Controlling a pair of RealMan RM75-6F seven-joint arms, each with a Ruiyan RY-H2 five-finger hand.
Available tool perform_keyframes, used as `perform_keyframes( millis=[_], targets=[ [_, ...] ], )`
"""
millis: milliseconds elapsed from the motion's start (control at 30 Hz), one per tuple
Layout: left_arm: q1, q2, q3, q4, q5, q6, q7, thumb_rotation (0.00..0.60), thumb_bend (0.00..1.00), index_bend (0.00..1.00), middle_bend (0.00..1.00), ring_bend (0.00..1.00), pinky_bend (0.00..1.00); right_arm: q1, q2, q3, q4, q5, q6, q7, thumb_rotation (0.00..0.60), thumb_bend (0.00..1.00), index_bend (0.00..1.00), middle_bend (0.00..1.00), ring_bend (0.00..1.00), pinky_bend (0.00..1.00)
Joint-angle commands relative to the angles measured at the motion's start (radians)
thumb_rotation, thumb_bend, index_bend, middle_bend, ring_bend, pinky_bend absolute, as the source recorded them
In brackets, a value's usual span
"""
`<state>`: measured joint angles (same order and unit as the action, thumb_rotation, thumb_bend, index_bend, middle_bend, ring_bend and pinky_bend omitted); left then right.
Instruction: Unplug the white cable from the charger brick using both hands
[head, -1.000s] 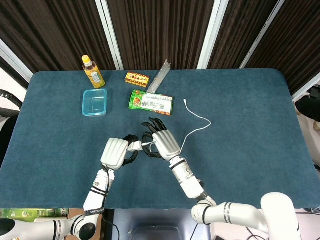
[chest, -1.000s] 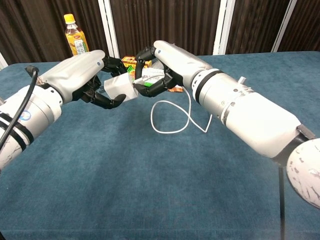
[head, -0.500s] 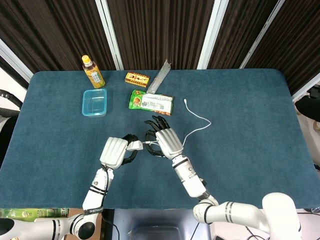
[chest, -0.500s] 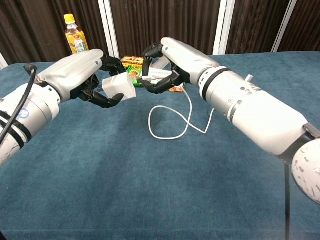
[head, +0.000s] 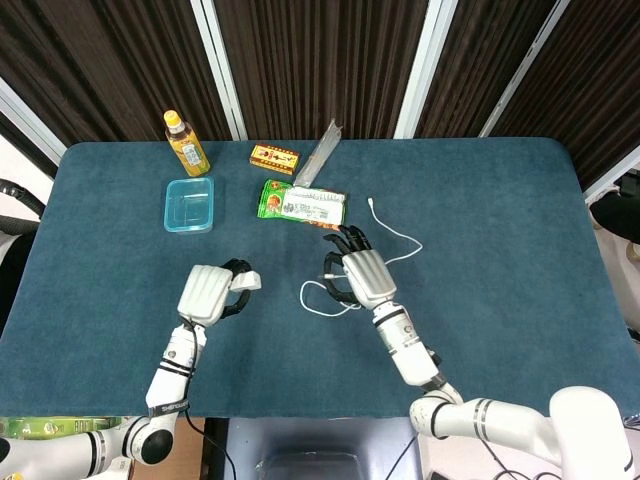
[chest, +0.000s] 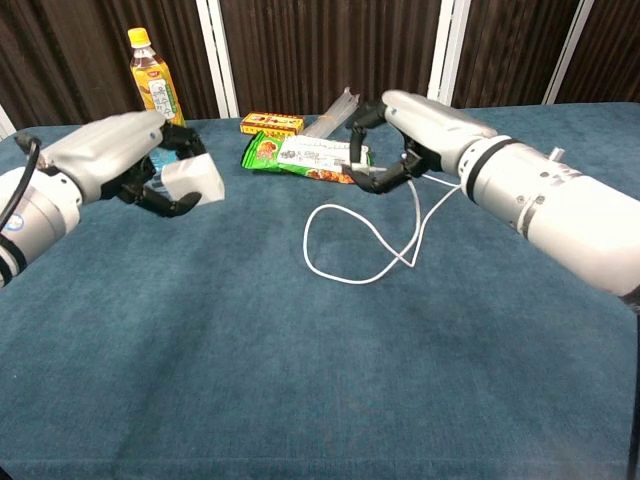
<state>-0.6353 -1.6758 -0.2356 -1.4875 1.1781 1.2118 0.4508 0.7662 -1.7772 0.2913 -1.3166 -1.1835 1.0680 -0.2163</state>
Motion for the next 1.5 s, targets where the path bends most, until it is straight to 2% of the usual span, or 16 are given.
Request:
perform_keyframes(
  millis=[33, 200, 300, 367, 467, 567, 767, 867, 1033, 1167, 1233, 1267, 1333, 1400, 1467, 1500],
  targets=[
    [0.012, -0.007, 0.026, 0.083, -0.023, -0.047, -0.055, 0.6, 0.62, 0.74, 0.79, 1.0, 1.0, -0.008, 0.006, -0.035, 0.067, 0.032, -0.041, -0.051, 0.6, 0.69, 0.91, 0.27, 0.05, 0.0],
    [0.015, -0.046, 0.06, 0.211, 0.035, -0.046, -0.121, 0.6, 0.59, 0.74, 0.74, 1.0, 1.0, -0.018, -0.025, -0.058, 0.167, 0.048, -0.066, -0.047, 0.6, 0.69, 0.89, 0.27, 0.05, 0.0],
    [0.018, -0.069, 0.072, 0.277, 0.041, -0.064, -0.151, 0.6, 0.57, 0.72, 0.68, 1.0, 1.0, -0.018, -0.039, -0.075, 0.218, 0.044, -0.08, -0.064, 0.6, 0.69, 0.78, 0.27, 0.05, 0.0],
    [0.018, -0.077, 0.074, 0.303, 0.034, -0.086, -0.166, 0.6, 0.56, 0.67, 0.62, 1.0, 1.0, -0.018, -0.045, -0.078, 0.233, 0.038, -0.085, -0.06, 0.6, 0.69, 0.69, 0.27, 0.05, 0.0],
    [0.013, -0.076, 0.075, 0.324, 0.035, -0.108, -0.177, 0.6, 0.54, 0.54, 0.5, 1.0, 1.0, -0.019, -0.037, -0.071, 0.219, 0.027, -0.087, -0.026, 0.6, 0.68, 0.54, 0.26, 0.04, 0.0],
    [0.012, -0.071, 0.073, 0.324, 0.036, -0.121, -0.194, 0.6, 0.53, 0.42, 0.42, 1.0, 1.0, -0.023, -0.017, -0.069, 0.195, 0.014, -0.09, -0.003, 0.6, 0.64, 0.42, 0.23, 0.02, 0.0],
    [0.013, -0.051, 0.074, 0.305, 0.03, -0.145, -0.185, 0.6, 0.5, 0.32, 0.3, 1.0, 1.0, -0.034, 0.089, -0.052, 0.047, 0.043, -0.118, -0.019, 0.6, 0.55, 0.12, 0.1, 0.0, 0.0],
    [0.013, -0.036, 0.068, 0.28, 0.027, -0.147, -0.184, 0.6, 0.5, 0.31, 0.29, 1.0, 1.0, -0.043, 0.146, -0.047, -0.03, 0.05, -0.108, -0.043, 0.6, 0.51, 0.04, 0.06, 0.0, 0.0],
    [0.016, -0.005, 0.07, 0.229, 0.051, -0.13, -0.183, 0.6, 0.48, 0.27, 0.23, 1.0, 1.0, -0.068, 0.229, -0.04, -0.135, 0.044, -0.068, -0.054, 0.6, 0.48, 0.0, 0.04, 0.0, 0.0],
    [0.041, 0.06, 0.069, 0.143, 0.12, -0.037, -0.195, 0.6, 0.46, 0.24, 0.21, 1.0, 1.0, -0.105, 0.335, -0.06, -0.25, 0.036, -0.044, -0.073, 0.6, 0.42, 0.0, 0.01, 0.0, 0.0],
    [0.062, 0.114, 0.072, 0.096, 0.157, 0.014, -0.199, 0.6, 0.45, 0.22, 0.19, 0.94, 1.0, -0.135, 0.402, -0.084, -0.316, 0.027, -0.025, -0.097, 0.6, 0.37, 0.0, 0.0, 0.0, 0.0],
    [0.083, 0.156, 0.078, 0.063, 0.175, 0.044, -0.207, 0.6, 0.44, 0.2, 0.18, 0.86, 0.97, -0.16, 0.455, -0.106, -0.366, 0.023, -0.009, -0.121, 0.6, 0.34, 0.0, 0.0, 0.0, 0.0],
    [0.114, 0.239, 0.097, 0.005, 0.182, 0.055, -0.224, 0.6, 0.44, 0.18, 0.17, 0.55, 0.73, -0.204, 0.545, -0.148, -0.452, 0.022, 0.022, -0.171, 0.6, 0.3, 0.0, 0.0, 0.0, 0.0],
    [0.157, 0.329, 0.122, -0.047, 0.187, 0.072, -0.257, 0.6, 0.44, 0.16, 0.13, 0.11, 0.24, -0.269, 0.634, -0.194, -0.531, -0.005, 0.101, -0.223, 0.6, 0.27, 0.0, 0.0, 0.0, 0.0],
    [0.21, 0.393, 0.151, -0.066, 0.186, 0.099, -0.312, 0.6, 0.44, 0.15, 0.08, 0.01, 0.07, -0.347, 0.675, -0.232, -0.557, -0.067, 0.216, -0.223, 0.6, 0.27, 0.0, 0.0, 0.0, 0.0],
    [0.233, 0.411, 0.163, -0.065, 0.187, 0.114, -0.335, 0.6, 0.44, 0.14, 0.06, 0.0, 0.03, -0.381, 0.685, -0.249, -0.556, -0.093, 0.262, -0.213, 0.6, 0.27, 0.0, 0.0, 0.0, 0.0]
  ],
)
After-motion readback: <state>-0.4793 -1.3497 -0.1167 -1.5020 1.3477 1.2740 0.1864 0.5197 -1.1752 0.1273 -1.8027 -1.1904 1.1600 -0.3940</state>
